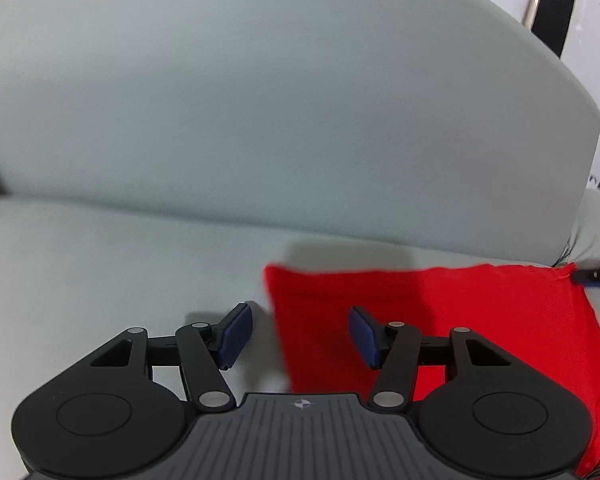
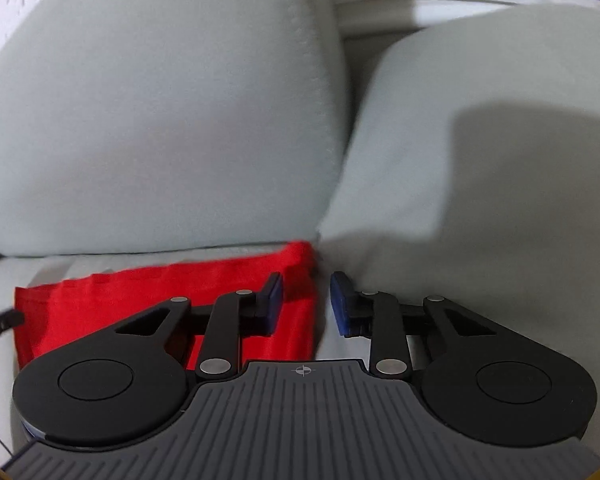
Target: Fold clothes
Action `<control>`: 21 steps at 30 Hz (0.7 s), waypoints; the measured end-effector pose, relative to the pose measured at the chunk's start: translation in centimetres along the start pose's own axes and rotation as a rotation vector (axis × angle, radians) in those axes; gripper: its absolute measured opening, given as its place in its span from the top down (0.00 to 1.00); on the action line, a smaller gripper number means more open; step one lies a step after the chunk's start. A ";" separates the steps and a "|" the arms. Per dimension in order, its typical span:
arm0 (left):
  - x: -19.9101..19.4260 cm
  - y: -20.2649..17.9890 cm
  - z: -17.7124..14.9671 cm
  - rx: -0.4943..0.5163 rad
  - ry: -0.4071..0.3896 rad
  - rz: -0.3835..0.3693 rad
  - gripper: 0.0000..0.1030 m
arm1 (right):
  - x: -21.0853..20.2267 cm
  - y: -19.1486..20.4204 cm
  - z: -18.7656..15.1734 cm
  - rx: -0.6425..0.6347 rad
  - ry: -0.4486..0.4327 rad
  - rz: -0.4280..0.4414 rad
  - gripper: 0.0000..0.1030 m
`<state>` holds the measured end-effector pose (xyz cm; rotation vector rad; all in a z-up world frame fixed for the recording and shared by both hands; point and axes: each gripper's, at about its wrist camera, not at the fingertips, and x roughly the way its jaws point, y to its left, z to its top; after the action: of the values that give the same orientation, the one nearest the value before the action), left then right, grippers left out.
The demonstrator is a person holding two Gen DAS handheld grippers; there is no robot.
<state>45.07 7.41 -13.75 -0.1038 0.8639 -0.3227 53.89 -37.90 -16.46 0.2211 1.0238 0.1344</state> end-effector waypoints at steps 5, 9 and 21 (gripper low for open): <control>-0.3 -1.8 0.9 0.060 -0.023 0.075 0.98 | 0.1 2.1 0.3 -0.071 -0.033 -0.092 0.94; -4.2 -2.3 1.1 0.053 -0.076 0.064 0.98 | -4.9 2.3 -0.9 0.009 -0.122 -0.074 0.95; -24.9 -5.4 -5.9 -0.025 -0.082 -0.041 0.98 | -25.7 -0.9 -13.1 0.315 -0.101 0.098 0.95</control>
<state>24.20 10.49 1.77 -0.1573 0.7859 -0.3432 29.38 -42.71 -1.91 0.5600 0.9306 0.0489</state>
